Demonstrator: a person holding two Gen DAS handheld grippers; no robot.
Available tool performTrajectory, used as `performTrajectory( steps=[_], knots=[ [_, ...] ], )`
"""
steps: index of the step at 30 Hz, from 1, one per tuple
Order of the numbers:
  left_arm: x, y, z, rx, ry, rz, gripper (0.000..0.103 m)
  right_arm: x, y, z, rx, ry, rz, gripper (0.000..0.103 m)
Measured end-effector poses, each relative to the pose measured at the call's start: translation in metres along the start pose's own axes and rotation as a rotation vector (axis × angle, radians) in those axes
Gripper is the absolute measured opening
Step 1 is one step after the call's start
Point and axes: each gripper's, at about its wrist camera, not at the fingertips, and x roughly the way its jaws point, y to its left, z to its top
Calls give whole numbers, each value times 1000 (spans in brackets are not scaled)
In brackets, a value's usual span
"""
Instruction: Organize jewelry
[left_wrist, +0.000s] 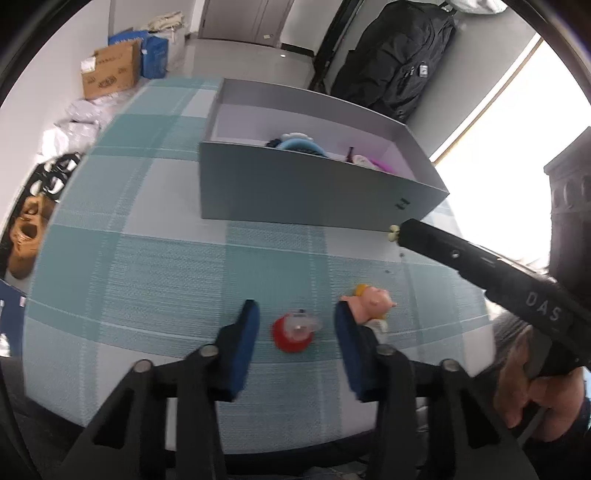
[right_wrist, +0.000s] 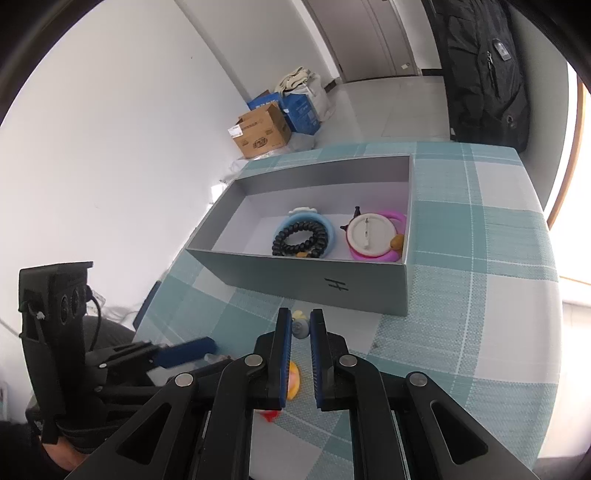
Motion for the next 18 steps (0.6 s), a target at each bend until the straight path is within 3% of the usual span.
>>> performTrajectory(
  steps=[2, 6, 18],
  knots=[
    [3, -2, 0, 12, 6, 8, 20, 0, 1, 0, -4, 0, 3, 9],
    [2, -5, -2, 18, 4, 11, 15, -2, 2, 0, -9, -7, 10, 9],
    [-4, -9, 0, 26, -17, -21, 15, -7, 3, 0, -9, -18, 35, 9]
  ],
)
